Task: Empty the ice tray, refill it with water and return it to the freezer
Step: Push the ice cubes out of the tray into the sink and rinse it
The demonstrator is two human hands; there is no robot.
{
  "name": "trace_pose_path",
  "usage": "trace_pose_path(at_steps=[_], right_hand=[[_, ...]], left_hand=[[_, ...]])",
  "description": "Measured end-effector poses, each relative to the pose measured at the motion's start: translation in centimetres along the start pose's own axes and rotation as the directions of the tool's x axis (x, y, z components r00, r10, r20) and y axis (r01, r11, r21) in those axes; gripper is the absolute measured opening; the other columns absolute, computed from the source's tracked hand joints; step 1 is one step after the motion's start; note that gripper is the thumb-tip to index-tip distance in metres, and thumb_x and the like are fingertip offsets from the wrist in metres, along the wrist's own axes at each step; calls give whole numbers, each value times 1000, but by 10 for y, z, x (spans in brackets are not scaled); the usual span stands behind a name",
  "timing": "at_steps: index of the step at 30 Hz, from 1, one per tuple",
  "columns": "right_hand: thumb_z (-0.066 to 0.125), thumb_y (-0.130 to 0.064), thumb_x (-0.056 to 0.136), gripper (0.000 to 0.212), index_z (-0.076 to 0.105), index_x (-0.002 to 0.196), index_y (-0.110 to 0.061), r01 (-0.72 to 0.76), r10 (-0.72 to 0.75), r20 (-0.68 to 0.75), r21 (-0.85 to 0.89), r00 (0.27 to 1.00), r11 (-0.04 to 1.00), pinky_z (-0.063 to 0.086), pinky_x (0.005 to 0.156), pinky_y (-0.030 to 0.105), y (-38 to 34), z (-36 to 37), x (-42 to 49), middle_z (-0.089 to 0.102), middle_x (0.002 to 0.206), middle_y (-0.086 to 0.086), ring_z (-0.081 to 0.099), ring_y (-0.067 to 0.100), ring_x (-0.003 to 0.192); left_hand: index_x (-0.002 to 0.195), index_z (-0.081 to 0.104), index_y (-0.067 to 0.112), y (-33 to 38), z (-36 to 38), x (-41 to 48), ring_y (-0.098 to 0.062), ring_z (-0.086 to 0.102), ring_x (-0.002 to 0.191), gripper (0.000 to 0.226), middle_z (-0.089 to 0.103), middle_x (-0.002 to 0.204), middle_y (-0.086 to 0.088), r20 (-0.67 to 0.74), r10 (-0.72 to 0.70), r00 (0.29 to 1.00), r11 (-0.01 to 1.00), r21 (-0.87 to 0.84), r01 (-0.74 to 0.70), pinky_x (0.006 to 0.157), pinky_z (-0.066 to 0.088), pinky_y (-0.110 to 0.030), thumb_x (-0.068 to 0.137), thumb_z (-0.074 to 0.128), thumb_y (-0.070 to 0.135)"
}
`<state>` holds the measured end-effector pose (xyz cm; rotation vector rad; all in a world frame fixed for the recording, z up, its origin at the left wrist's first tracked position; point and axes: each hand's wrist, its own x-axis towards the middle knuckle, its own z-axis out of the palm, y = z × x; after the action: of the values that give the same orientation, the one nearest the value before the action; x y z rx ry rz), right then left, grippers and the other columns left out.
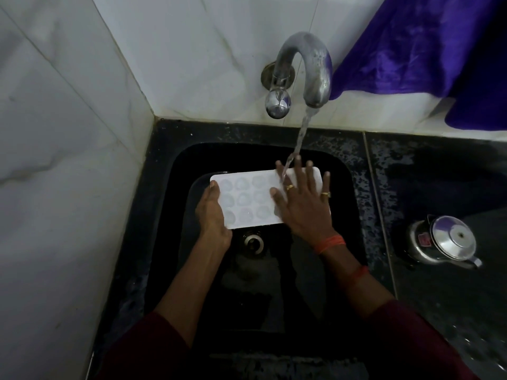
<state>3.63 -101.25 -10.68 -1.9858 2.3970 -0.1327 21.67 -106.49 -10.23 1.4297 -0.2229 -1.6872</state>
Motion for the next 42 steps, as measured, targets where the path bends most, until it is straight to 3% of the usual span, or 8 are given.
trace_pose_path(at_steps=[7,10,12,15,19,23,28,42], right_hand=[[23,-67,96,74,37,154,-24,-281,268,90,414,959,866,10,124,54,32,-34,48,38,159,10,30,27,149],[40,-57,98,61,54,140,-14,-272,251,150,770,956,577,41,106,28,20,-61,78,62,137,8,57,18,125],[52,-55,94,51,64,126,-17,-335,285,241,876,928,348,48,102,33,10,-73,103,69,122,6,65,17,113],[58,-45,95,39,67,110,-10,-349,249,274,872,929,342,54,98,51,4,-75,137,71,112,17,69,32,106],[74,-54,84,46,66,94,-10,-294,251,235,929,939,227,59,69,26,-16,-88,145,72,80,0,70,10,69],[47,-27,106,49,56,59,-14,-309,58,305,949,951,64,39,46,14,-23,-94,145,50,45,-10,47,1,39],[61,-37,95,27,52,80,-16,-255,27,267,943,963,-212,41,54,22,-21,-87,138,51,67,-2,48,11,56],[52,-34,104,33,71,114,-9,-290,269,258,953,928,90,58,78,28,-7,-65,74,75,101,11,72,18,87]], left_hand=[[119,74,23,12,-14,4,-30,73,107,37,77,115,-5,-26,42,999,998,54,-41,91,59,-56,93,68,49],[118,75,22,15,-18,6,-31,74,106,38,77,114,-6,-26,46,999,997,62,-45,90,60,-57,93,68,49],[118,75,20,16,-21,5,-31,74,104,38,77,113,-7,-29,57,998,996,65,-55,89,60,-57,94,67,48],[118,74,19,17,-25,4,-32,75,103,37,77,112,-8,-25,65,998,996,67,-63,88,60,-58,95,66,47],[118,74,15,19,-27,-1,-32,75,101,36,78,110,-10,-22,77,997,995,71,-75,86,61,-56,98,63,43],[117,74,15,20,-31,-2,-32,75,101,36,77,110,-10,-35,66,997,995,77,-63,84,62,-54,98,63,43],[120,74,15,20,-38,0,-34,74,104,38,77,113,-11,-51,70,996,995,71,-66,86,60,-59,96,65,44],[119,73,13,28,-46,-8,-35,73,104,38,76,114,-12,-55,73,996,996,63,-69,86,60,-58,98,64,43]])
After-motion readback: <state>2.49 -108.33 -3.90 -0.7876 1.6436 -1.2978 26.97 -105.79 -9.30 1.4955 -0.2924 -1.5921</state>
